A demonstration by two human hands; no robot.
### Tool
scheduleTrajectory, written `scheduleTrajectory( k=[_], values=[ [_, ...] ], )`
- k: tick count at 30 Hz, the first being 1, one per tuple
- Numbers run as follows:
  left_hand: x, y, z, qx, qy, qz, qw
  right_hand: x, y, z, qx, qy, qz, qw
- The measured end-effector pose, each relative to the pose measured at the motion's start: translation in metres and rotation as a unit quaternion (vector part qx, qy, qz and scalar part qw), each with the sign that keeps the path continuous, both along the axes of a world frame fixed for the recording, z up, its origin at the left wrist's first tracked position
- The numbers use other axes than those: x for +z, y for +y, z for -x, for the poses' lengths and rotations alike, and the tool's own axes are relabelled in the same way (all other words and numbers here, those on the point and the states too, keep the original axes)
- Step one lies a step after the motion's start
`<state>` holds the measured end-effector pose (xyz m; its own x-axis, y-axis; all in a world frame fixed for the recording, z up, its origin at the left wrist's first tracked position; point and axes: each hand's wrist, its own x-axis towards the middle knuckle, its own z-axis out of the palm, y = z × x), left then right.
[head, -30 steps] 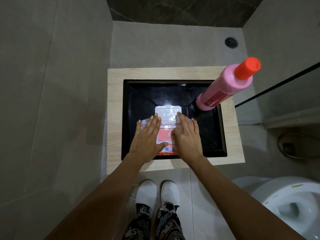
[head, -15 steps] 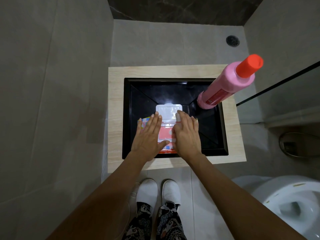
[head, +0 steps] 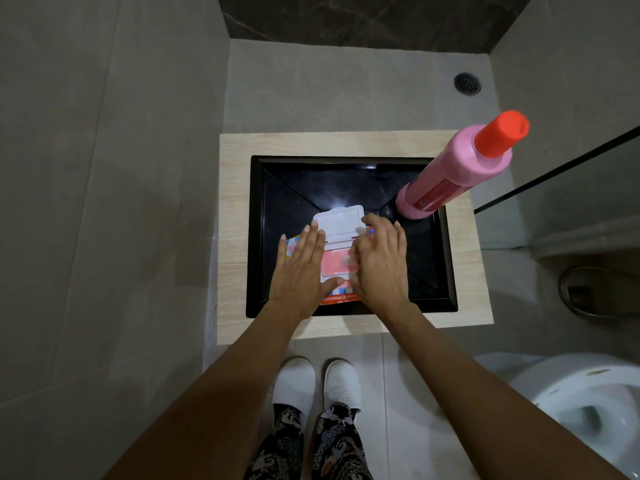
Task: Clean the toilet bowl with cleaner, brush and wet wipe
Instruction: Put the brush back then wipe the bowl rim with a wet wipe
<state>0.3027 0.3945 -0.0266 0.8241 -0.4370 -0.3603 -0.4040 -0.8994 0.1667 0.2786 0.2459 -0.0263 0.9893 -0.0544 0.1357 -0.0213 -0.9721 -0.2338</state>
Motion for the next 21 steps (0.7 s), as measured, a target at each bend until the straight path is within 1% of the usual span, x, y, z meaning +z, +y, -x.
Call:
scheduleTrajectory(
  k=[7, 10, 13, 17, 21],
  values=[
    [0.003, -0.002, -0.001, -0.005, 0.011, -0.013, 1.000, 0.013, -0.005, 0.008, -0.025, -0.051, -0.059, 0.997],
    [0.006, -0.004, -0.002, -0.006, 0.015, -0.023, 1.000, 0.016, -0.006, 0.014, -0.043, -0.042, -0.080, 0.995],
    [0.005, -0.004, -0.001, -0.006, 0.014, -0.023, 1.000, 0.013, -0.008, 0.018, -0.036, -0.013, -0.099, 0.994],
    [0.000, -0.002, 0.000, -0.002, 0.009, -0.005, 1.000, 0.004, -0.016, 0.021, 0.009, 0.044, -0.058, 0.997],
    [-0.003, -0.002, -0.001, -0.016, -0.004, 0.035, 0.999, 0.008, -0.021, 0.013, 0.026, 0.019, -0.074, 0.997]
  ],
)
